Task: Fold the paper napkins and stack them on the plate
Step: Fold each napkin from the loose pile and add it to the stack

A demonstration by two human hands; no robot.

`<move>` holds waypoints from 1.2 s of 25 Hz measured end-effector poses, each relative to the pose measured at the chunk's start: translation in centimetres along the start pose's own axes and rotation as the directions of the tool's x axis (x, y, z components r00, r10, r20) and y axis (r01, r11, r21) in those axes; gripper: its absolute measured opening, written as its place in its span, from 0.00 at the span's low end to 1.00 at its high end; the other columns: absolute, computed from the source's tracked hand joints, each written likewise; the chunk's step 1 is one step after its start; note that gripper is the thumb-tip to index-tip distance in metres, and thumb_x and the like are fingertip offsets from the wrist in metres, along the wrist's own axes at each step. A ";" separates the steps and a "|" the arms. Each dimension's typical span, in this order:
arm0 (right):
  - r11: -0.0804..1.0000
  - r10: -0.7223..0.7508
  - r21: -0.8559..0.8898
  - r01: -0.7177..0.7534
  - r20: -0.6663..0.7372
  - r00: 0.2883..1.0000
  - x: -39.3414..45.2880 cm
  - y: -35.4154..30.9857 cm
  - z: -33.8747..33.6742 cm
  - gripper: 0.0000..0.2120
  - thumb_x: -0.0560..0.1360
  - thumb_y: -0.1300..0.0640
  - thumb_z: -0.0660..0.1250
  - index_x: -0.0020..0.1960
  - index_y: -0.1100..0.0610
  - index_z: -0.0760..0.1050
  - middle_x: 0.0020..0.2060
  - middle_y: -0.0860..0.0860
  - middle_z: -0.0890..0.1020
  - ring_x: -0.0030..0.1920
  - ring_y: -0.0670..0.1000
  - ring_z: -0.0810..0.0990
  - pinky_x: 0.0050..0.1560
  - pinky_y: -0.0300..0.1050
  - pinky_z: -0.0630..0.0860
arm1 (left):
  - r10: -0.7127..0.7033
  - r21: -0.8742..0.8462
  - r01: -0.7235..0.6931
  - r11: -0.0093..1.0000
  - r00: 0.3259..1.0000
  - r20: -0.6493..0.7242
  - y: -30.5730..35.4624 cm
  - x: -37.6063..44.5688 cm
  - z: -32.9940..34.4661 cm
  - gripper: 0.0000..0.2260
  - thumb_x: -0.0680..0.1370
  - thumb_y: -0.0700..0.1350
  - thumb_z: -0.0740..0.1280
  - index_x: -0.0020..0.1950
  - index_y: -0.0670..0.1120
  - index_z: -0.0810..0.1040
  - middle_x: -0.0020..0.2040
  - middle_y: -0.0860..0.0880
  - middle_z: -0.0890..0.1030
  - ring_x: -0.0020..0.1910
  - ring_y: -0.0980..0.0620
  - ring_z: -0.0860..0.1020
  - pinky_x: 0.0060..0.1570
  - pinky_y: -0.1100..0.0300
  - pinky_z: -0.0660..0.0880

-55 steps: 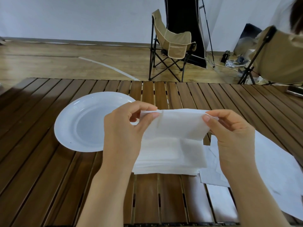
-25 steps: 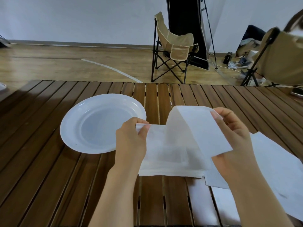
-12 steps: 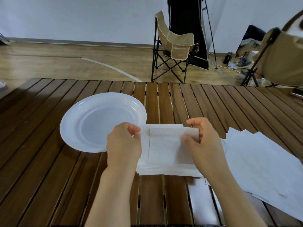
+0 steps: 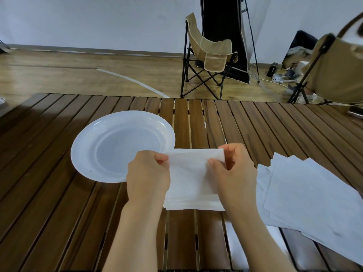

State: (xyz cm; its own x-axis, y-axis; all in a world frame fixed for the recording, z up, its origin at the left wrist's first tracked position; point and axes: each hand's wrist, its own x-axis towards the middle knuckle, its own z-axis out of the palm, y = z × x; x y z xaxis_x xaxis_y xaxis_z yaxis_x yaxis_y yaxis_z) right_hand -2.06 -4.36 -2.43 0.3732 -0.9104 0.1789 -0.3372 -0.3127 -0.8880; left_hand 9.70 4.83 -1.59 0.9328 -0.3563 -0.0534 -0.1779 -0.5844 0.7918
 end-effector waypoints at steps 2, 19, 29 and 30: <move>0.997 0.043 -0.063 -0.044 -0.019 0.999 0.2 0.3 0.0 0.06 0.76 0.55 0.68 0.51 0.52 0.73 0.39 0.43 0.76 0.39 0.41 0.74 0.36 0.28 0.66 | -0.007 -0.001 0.007 1.000 1.000 -0.002 -0.1 0.0 0.0 0.07 0.78 0.44 0.66 0.53 0.49 0.82 0.45 0.54 0.77 0.37 0.56 0.73 0.43 0.61 0.74; 0.987 0.141 -0.078 -0.141 -0.010 0.990 1.0 1.1 -0.7 0.08 0.74 0.52 0.70 0.52 0.52 0.79 0.40 0.47 0.82 0.37 0.42 0.78 0.35 0.30 0.68 | 0.007 0.005 -0.007 1.000 0.999 -0.037 -0.1 0.0 0.3 0.06 0.74 0.50 0.71 0.49 0.51 0.78 0.44 0.53 0.81 0.42 0.55 0.77 0.38 0.64 0.68; 0.992 0.115 -0.040 -0.116 -0.038 0.993 1.1 0.9 -0.9 0.02 0.74 0.54 0.70 0.46 0.51 0.79 0.40 0.45 0.81 0.40 0.42 0.76 0.37 0.28 0.67 | 0.057 -0.032 -0.061 0.998 0.990 -0.127 0.0 0.2 0.1 0.07 0.76 0.48 0.69 0.52 0.52 0.75 0.44 0.55 0.77 0.38 0.57 0.74 0.33 0.69 0.65; 0.994 0.106 -0.035 -0.108 -0.048 0.993 1.1 0.8 -0.8 0.02 0.75 0.54 0.70 0.46 0.52 0.79 0.40 0.45 0.81 0.41 0.41 0.76 0.39 0.28 0.67 | 0.059 -0.041 -0.064 0.997 0.990 -0.128 0.0 0.3 0.2 0.07 0.76 0.49 0.69 0.52 0.52 0.75 0.44 0.55 0.77 0.38 0.57 0.74 0.34 0.68 0.66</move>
State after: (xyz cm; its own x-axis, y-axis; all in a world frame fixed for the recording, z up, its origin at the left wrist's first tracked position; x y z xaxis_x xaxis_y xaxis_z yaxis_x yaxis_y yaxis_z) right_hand -2.66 -5.85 -2.62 0.2932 -0.9504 0.1041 -0.4056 -0.2223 -0.8866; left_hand 9.90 4.63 -1.73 0.9532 -0.2937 0.0713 -0.2244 -0.5300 0.8178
